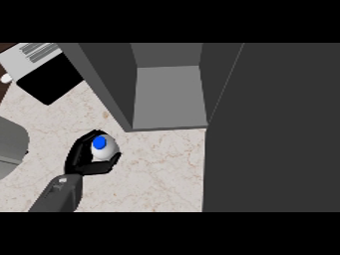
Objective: Pick up the bottled water, place it into the cabinet and close the cabinet
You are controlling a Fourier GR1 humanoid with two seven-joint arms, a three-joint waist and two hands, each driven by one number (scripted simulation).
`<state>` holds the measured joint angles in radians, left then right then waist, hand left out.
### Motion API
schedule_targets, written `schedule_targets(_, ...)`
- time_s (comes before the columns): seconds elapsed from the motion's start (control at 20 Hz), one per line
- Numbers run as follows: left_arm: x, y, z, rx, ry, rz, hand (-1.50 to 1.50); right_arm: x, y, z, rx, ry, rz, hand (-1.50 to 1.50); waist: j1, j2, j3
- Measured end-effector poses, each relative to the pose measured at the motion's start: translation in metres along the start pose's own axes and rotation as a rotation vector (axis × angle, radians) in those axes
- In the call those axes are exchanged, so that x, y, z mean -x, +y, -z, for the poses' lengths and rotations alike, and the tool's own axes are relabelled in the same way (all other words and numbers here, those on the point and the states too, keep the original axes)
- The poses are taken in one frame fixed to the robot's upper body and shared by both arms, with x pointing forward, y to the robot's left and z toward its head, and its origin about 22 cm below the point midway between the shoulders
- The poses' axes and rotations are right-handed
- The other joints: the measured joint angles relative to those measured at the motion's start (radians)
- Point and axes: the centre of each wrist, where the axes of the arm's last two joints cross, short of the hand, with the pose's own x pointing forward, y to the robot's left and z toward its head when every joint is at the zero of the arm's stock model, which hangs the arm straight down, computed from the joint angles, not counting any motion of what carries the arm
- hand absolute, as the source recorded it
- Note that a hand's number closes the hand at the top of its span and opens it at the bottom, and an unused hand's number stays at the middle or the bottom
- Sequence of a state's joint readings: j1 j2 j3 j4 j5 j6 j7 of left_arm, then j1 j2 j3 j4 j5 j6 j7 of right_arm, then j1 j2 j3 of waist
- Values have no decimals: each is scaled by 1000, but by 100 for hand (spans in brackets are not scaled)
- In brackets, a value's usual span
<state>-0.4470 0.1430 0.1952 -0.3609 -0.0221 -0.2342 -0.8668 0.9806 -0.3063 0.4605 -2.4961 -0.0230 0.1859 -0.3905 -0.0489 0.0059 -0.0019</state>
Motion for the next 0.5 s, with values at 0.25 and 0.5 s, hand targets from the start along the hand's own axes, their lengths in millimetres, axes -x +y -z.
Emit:
schedule_targets(0.25, 7, -6, -9, -21, -104, 91, 150, 0, 0, -2, 7, 9, -11, -150, 13, -9, 5)
schedule_targets(0.5, 14, -21, -20, -39, -177, 115, 150, -1, 1, -5, 25, 18, -12, -150, 27, -19, 9)
